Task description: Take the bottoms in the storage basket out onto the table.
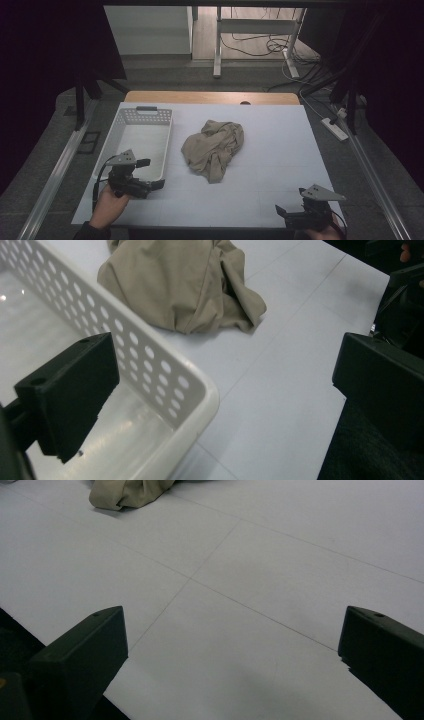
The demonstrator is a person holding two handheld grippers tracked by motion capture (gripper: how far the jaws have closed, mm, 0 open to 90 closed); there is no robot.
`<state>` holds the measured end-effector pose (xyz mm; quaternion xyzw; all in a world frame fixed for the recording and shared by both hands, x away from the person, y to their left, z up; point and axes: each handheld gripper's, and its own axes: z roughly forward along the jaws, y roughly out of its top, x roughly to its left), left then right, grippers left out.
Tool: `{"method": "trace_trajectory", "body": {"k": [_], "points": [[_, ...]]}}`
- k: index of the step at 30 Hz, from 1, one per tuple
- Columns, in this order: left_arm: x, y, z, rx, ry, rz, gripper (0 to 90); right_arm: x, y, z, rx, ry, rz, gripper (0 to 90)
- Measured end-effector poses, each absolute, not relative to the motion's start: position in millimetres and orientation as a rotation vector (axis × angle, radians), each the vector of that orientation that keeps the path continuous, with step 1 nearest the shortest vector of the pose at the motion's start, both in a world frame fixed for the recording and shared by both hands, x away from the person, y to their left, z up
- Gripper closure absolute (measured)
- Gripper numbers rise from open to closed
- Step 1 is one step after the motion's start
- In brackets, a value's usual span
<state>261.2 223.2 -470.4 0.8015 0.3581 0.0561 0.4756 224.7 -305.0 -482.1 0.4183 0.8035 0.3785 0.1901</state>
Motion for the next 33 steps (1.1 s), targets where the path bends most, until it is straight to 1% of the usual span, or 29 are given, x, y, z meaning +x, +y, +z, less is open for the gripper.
{"method": "trace_trajectory", "body": {"k": [19,33], "points": [[220.9,246.5,-477.0,1.954,0.933,0.183,0.0,224.8,-304.7,-482.1,1.176,2.259,1.054,0.0],[203.8,261.2,-489.5,1.98,0.997,0.218,0.0,224.7,-304.8,-482.0,1.179,2.256,1.055,0.0]]}}
